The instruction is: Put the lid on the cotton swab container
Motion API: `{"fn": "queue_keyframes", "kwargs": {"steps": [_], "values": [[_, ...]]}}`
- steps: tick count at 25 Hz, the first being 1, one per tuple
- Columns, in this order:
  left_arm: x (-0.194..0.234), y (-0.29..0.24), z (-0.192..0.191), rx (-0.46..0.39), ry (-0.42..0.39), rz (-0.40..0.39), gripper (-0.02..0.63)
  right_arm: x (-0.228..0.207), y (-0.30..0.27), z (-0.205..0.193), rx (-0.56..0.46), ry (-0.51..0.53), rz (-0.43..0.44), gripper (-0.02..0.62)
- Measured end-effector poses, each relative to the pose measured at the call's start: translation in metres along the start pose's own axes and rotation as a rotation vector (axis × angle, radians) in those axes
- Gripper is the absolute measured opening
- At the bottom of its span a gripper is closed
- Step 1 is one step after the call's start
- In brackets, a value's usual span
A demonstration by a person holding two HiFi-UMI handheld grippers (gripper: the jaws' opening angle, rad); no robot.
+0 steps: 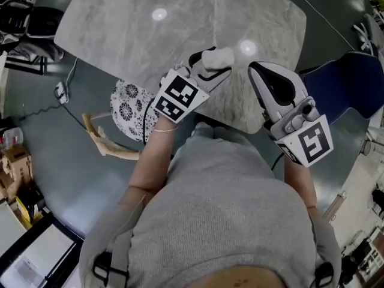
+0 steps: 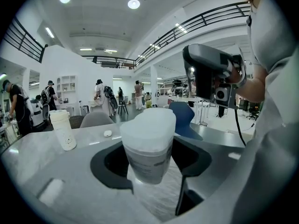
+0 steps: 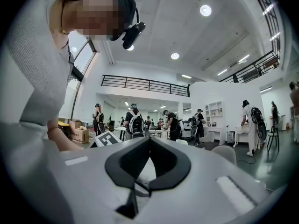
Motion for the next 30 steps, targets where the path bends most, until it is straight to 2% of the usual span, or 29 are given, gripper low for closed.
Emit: {"fn": "queue_keyframes", "kwargs": {"steps": [5, 18, 30], "values": [[-0.002, -0.01, -0.013, 0.011, -0.026, 0.0, 0.264, -0.001, 0.002, -0.002, 0.009, -0.005, -0.003, 0.003], [-0.002, -0.033, -0.047, 0.043, -0.015, 0.001, 0.264, -0.003, -0.001, -0.006, 0.025, -0.055, -0.016, 0.003], [0.003, -0.045, -0.074, 0.071, 0.003, 0.011, 0.264, -0.01, 0.002, -0.015, 0.047, -0.04, -0.014, 0.003]]}}
Point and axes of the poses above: the fingertips, and each gripper's own axes: y backward along the fingers, x to its left, z out of its top, the point moved 3 cm from there along y, backward along the fingers
